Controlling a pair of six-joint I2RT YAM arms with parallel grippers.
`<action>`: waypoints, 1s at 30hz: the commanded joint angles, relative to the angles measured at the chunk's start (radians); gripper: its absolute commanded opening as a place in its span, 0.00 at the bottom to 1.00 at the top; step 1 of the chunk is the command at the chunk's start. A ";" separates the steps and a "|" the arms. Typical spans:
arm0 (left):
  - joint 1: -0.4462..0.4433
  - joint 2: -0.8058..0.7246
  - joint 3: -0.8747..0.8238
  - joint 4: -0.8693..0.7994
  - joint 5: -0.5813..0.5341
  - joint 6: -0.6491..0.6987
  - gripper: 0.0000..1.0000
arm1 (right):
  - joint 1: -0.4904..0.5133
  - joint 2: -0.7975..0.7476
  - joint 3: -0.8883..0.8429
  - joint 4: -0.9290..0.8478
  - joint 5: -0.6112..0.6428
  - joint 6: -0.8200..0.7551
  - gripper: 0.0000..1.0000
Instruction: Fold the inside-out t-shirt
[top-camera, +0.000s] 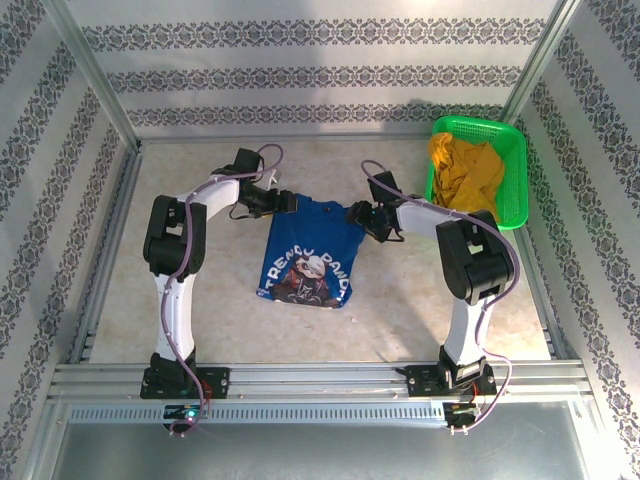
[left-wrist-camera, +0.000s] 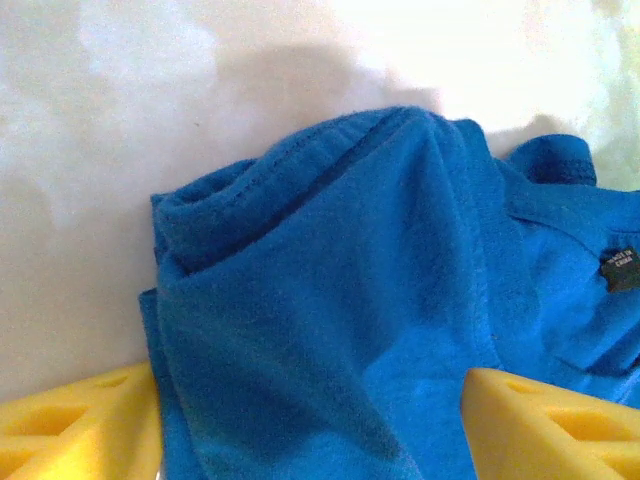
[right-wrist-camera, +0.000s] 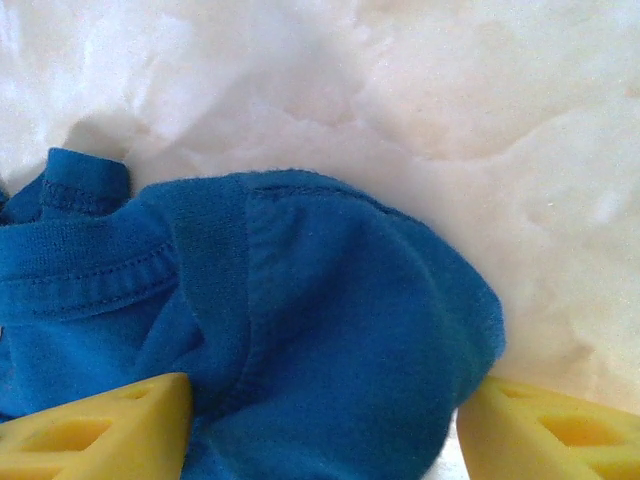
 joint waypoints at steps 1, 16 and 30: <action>-0.018 0.006 -0.051 -0.076 -0.020 -0.045 0.76 | 0.093 0.077 0.027 0.138 -0.086 0.032 0.69; -0.049 0.021 -0.052 0.035 0.187 -0.152 0.70 | 0.093 0.138 0.055 0.176 -0.150 0.043 0.67; -0.063 0.011 -0.186 0.240 0.167 -0.276 0.31 | 0.079 0.152 0.019 0.298 -0.211 0.064 0.35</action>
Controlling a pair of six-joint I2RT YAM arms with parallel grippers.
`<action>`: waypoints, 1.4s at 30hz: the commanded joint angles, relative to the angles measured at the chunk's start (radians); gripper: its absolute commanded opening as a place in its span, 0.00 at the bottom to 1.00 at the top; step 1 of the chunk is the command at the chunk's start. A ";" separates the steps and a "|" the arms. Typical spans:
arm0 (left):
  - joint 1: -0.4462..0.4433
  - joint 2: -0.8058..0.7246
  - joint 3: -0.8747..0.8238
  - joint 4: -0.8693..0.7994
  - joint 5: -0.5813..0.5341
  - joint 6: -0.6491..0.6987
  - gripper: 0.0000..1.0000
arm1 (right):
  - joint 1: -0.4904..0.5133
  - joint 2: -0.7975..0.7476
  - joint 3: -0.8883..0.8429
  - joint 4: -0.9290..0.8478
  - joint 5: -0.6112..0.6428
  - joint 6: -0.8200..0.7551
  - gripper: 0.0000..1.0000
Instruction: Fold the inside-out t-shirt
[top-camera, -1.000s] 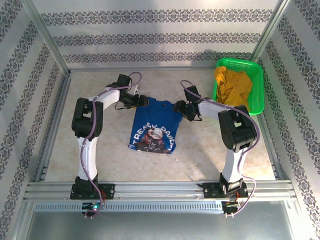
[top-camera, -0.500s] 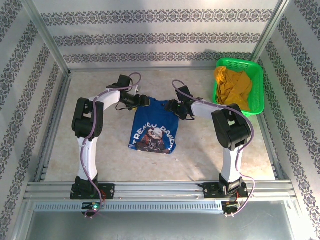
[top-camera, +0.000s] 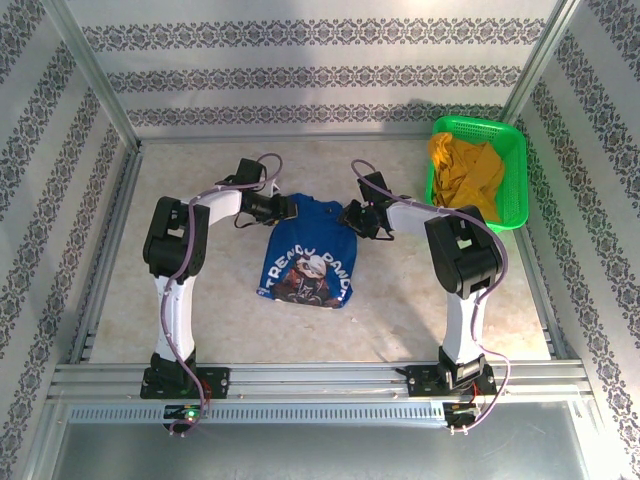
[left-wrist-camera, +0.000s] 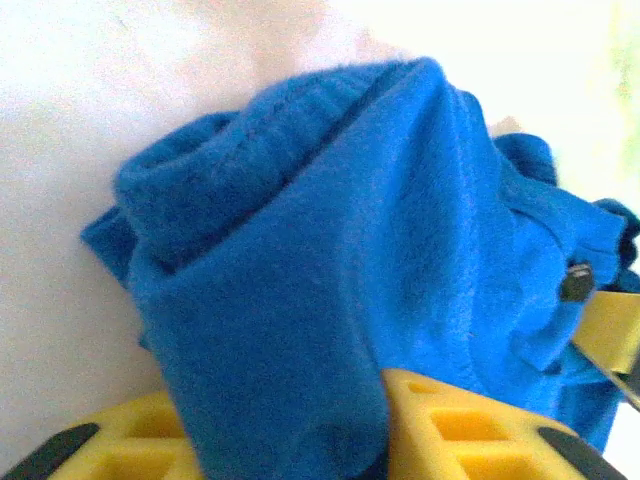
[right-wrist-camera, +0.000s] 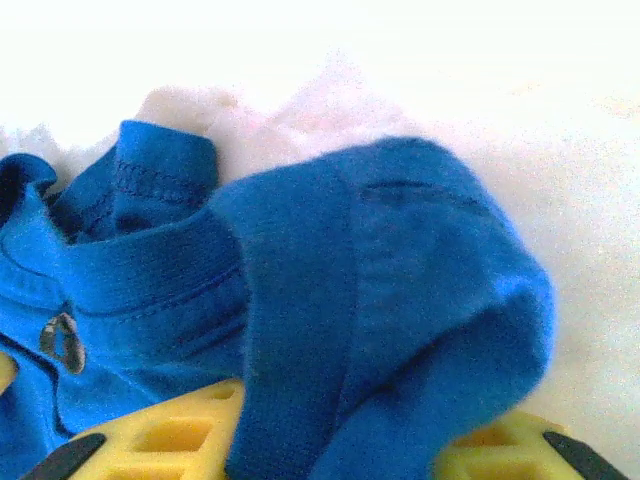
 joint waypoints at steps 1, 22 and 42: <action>-0.040 0.021 -0.052 0.063 0.062 -0.070 0.32 | 0.047 0.079 -0.019 0.217 -0.140 0.010 0.38; 0.005 -0.195 -0.165 0.315 0.073 -0.241 0.00 | 0.013 -0.100 -0.097 0.337 -0.200 0.085 0.00; 0.083 -0.059 0.066 0.411 0.106 -0.354 0.00 | -0.064 0.011 0.133 0.328 -0.236 0.118 0.00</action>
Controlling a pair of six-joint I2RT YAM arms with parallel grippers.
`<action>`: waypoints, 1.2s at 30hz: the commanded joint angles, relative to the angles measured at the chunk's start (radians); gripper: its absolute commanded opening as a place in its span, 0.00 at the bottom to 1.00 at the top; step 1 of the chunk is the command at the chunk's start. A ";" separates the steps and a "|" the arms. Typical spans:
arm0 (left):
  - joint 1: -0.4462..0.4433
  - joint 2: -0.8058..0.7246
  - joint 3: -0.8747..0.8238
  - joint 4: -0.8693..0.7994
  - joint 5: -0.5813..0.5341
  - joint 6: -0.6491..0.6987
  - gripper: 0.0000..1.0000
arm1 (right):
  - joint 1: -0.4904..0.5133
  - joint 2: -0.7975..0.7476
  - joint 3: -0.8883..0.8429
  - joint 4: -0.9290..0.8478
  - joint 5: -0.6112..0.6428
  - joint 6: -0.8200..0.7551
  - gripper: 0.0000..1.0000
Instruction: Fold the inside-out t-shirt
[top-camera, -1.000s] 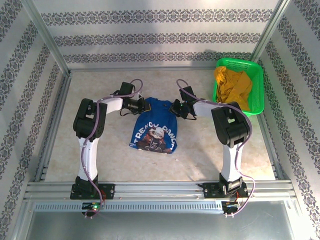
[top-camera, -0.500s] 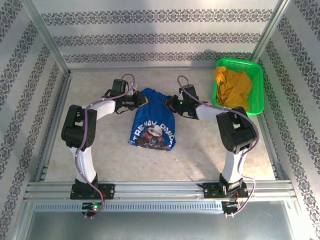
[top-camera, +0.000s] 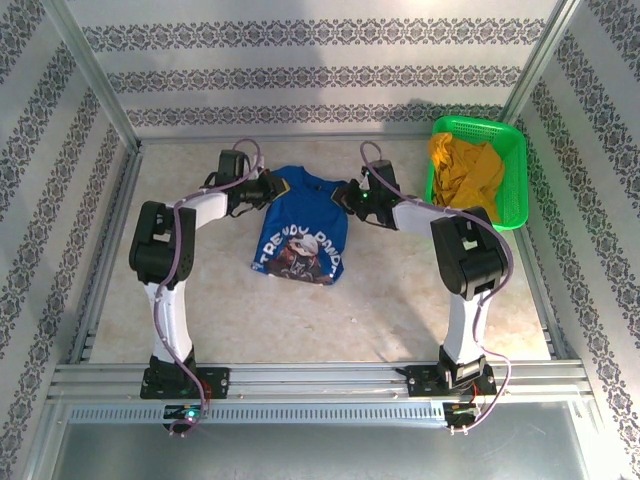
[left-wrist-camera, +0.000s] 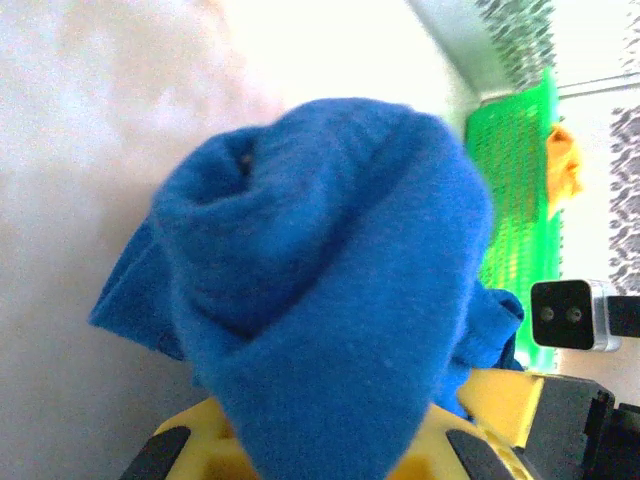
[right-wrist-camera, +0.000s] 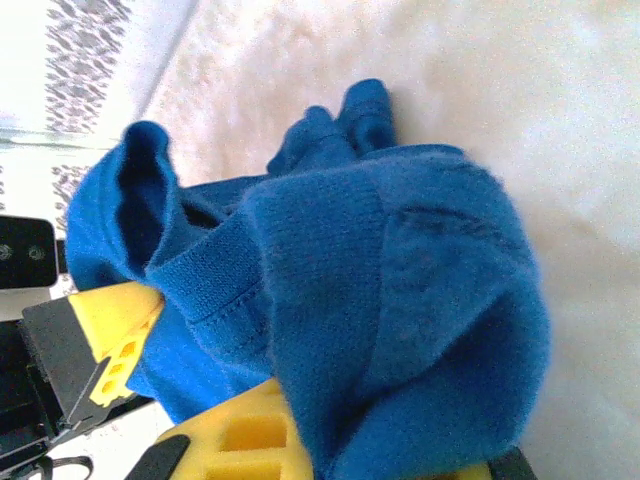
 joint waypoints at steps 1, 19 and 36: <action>0.009 0.021 0.157 0.007 0.042 -0.020 0.00 | -0.015 0.033 0.148 -0.016 -0.043 0.002 0.00; 0.016 -0.332 -0.222 0.313 0.071 -0.019 0.00 | 0.017 -0.352 -0.151 0.031 -0.016 -0.113 0.00; 0.003 -0.397 -0.515 0.523 0.017 -0.141 0.00 | 0.072 -0.358 -0.402 0.201 0.053 -0.091 0.00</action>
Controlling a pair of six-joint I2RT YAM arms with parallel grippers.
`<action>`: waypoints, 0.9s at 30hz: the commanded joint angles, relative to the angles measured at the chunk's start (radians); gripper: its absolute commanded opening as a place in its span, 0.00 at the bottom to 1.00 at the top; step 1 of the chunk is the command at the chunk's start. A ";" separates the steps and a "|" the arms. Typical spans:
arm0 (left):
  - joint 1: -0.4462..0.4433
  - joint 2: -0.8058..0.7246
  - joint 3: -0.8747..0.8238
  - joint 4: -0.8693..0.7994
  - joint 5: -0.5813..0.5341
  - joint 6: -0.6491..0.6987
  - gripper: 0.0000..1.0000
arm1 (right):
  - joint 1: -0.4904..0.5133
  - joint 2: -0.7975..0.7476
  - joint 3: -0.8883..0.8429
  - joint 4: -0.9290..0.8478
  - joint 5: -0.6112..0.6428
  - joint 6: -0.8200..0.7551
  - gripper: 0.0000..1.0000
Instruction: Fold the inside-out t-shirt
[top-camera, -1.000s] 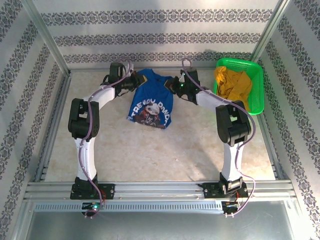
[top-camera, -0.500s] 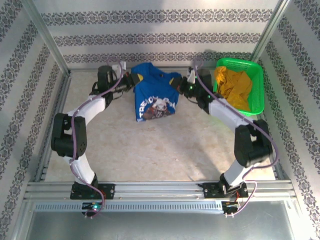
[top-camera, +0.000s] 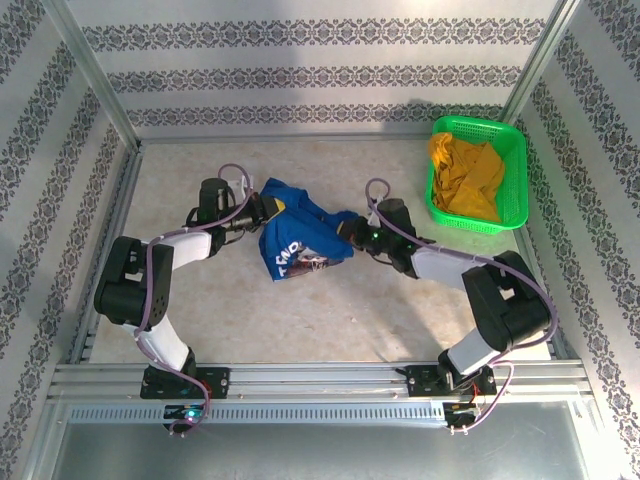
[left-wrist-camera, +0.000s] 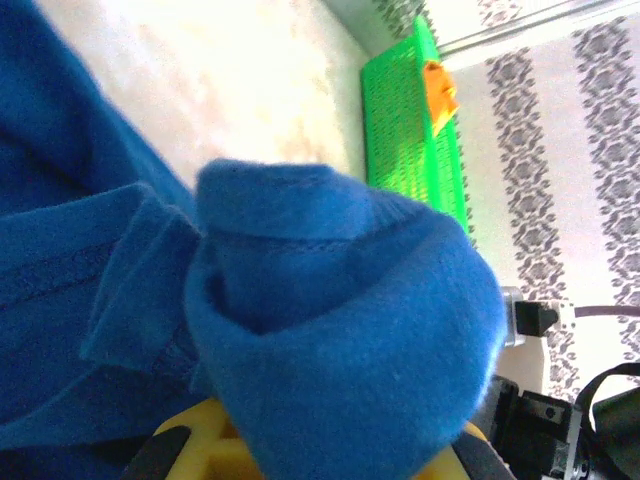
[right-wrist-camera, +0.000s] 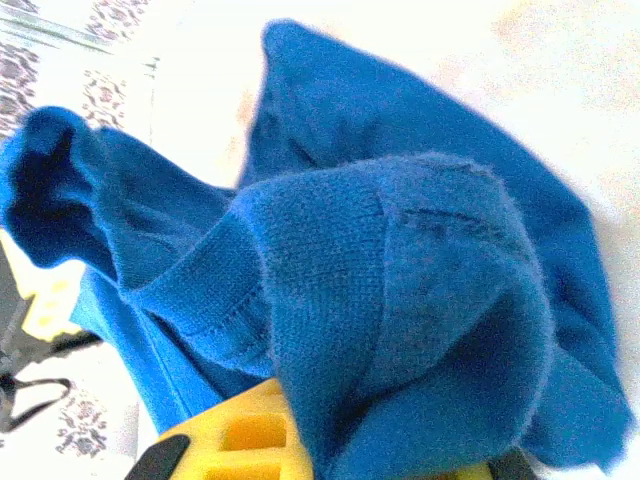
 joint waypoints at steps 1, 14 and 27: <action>0.015 0.006 0.049 0.129 -0.051 -0.056 0.00 | -0.025 0.078 0.146 0.013 -0.005 -0.028 0.00; 0.027 0.162 0.114 0.047 -0.236 -0.036 0.00 | -0.045 0.586 0.831 -0.316 -0.040 -0.098 0.56; 0.035 0.238 0.089 0.036 -0.295 -0.053 0.00 | -0.061 0.651 1.052 -0.775 0.163 -0.405 0.78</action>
